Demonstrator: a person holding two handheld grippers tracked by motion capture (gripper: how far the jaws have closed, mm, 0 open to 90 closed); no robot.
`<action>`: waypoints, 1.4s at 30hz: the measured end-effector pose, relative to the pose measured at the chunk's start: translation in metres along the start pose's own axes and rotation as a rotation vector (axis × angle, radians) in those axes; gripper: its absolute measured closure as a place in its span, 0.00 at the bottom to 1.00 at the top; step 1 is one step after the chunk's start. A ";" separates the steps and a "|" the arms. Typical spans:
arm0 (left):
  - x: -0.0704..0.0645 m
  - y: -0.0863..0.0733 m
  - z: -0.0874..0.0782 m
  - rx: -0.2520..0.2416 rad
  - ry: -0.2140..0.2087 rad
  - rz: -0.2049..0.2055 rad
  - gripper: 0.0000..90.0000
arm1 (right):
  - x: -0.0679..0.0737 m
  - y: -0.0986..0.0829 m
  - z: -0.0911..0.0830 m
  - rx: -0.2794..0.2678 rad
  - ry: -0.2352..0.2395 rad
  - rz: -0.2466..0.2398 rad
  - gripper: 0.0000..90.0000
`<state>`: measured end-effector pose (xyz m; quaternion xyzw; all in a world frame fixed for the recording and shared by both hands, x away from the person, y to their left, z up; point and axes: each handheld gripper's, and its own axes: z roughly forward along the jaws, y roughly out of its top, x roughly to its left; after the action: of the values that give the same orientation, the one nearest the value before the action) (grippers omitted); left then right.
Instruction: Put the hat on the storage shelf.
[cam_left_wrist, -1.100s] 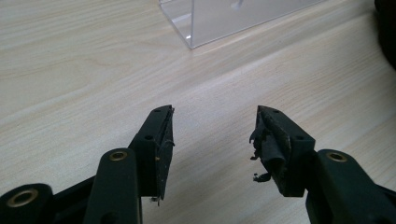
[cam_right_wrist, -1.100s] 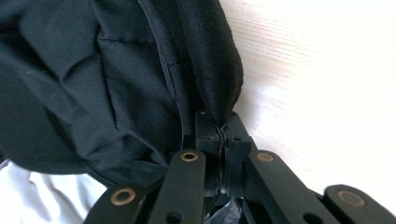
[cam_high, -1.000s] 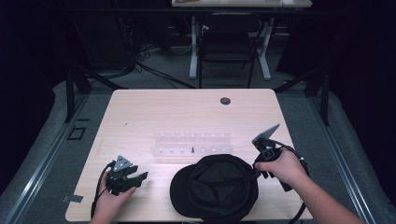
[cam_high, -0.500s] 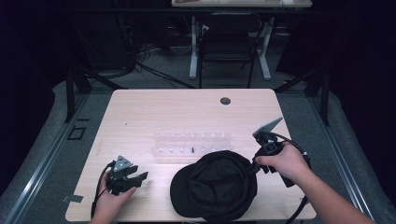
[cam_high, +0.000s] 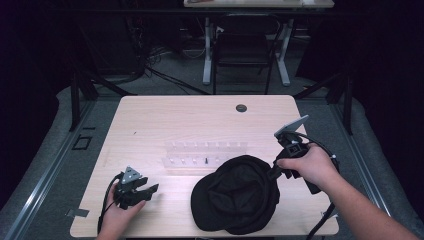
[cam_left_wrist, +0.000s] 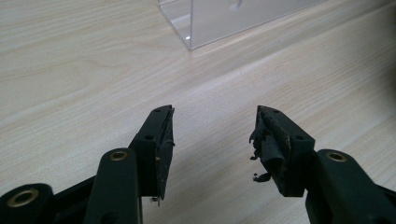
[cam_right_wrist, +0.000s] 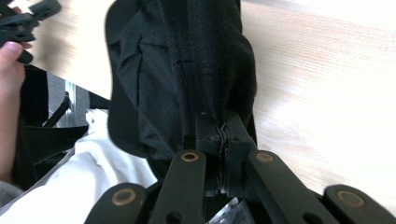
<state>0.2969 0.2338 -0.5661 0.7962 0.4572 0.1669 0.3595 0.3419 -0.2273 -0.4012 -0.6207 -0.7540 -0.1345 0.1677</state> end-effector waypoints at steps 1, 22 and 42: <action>0.000 0.000 0.000 0.000 0.000 0.000 0.53 | 0.000 0.000 0.000 0.000 0.000 0.000 0.98; 0.000 0.000 0.000 -0.003 0.000 -0.003 0.53 | 0.025 -0.009 -0.041 -0.050 0.135 -0.017 0.98; 0.002 0.000 -0.001 0.004 0.000 -0.003 0.53 | 0.030 -0.012 -0.071 -0.118 0.254 -0.042 0.98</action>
<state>0.2972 0.2356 -0.5660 0.7961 0.4589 0.1655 0.3581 0.3316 -0.2325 -0.3241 -0.5917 -0.7301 -0.2599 0.2222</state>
